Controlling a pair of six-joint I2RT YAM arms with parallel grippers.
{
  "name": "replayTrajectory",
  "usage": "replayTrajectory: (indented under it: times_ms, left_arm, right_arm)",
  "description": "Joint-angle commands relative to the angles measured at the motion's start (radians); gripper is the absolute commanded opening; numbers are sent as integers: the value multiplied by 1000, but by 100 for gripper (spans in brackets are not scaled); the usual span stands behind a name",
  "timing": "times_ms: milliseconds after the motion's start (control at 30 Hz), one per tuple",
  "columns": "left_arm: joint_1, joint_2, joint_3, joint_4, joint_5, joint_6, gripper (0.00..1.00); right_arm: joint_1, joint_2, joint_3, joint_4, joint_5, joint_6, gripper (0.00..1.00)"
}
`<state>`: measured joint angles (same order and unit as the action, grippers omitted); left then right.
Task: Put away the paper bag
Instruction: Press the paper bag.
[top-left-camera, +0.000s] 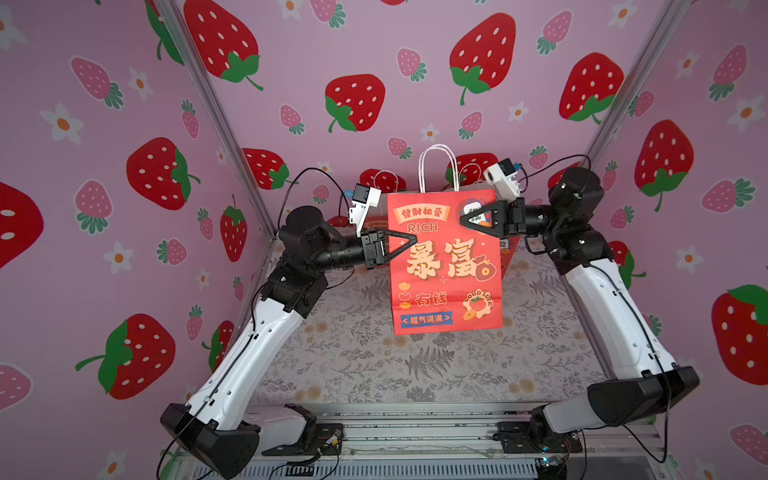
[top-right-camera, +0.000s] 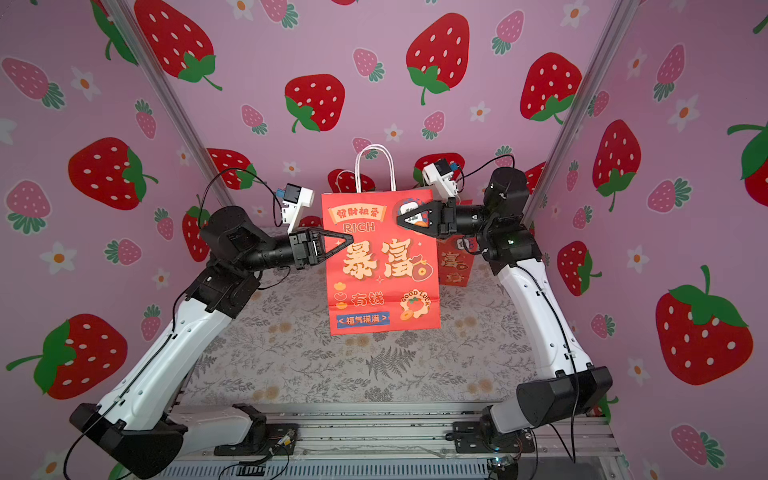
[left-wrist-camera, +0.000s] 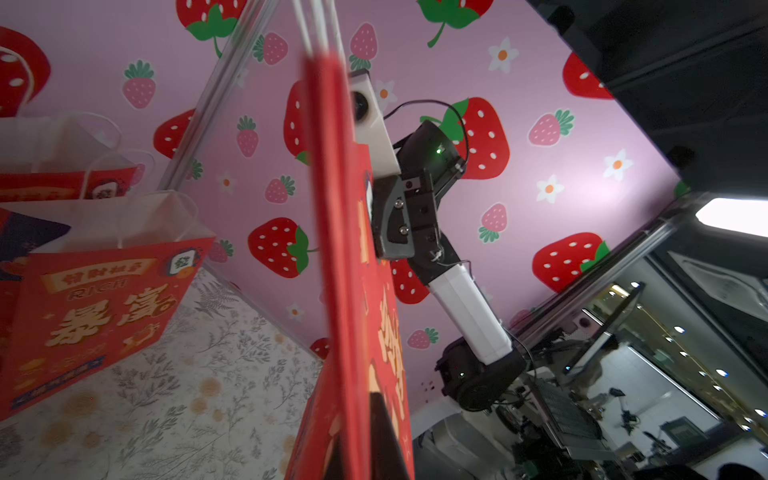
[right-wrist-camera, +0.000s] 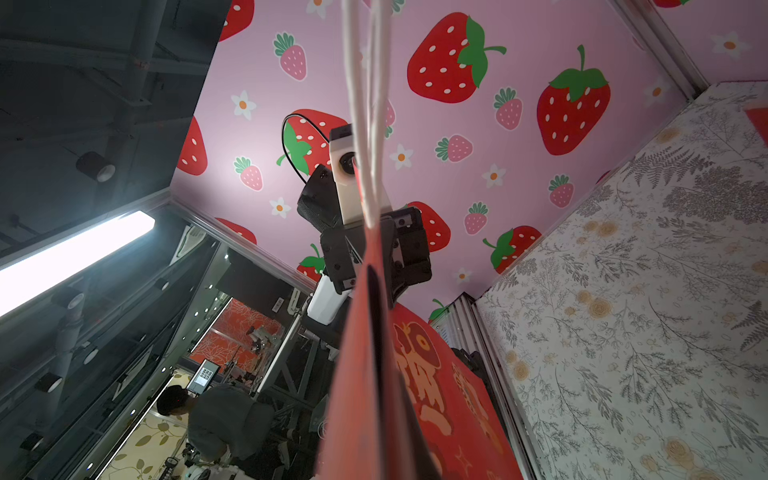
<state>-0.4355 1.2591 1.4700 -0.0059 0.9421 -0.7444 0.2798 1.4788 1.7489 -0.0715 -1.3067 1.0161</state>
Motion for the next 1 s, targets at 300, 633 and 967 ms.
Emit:
replayTrajectory:
  times_ms: [300, 633, 967]
  left_arm:
    - [7, -23, 68, 8, -16, -29, 0]
    - [11, -19, 43, 39, -6, -78, 0]
    - [11, -42, 12, 18, -18, -64, 0]
  right_arm:
    - [2, -162, -162, 1, 23, -65, 67]
    - [13, -200, -212, 1, 36, -86, 46]
    - [15, -213, -249, -21, 60, -103, 12]
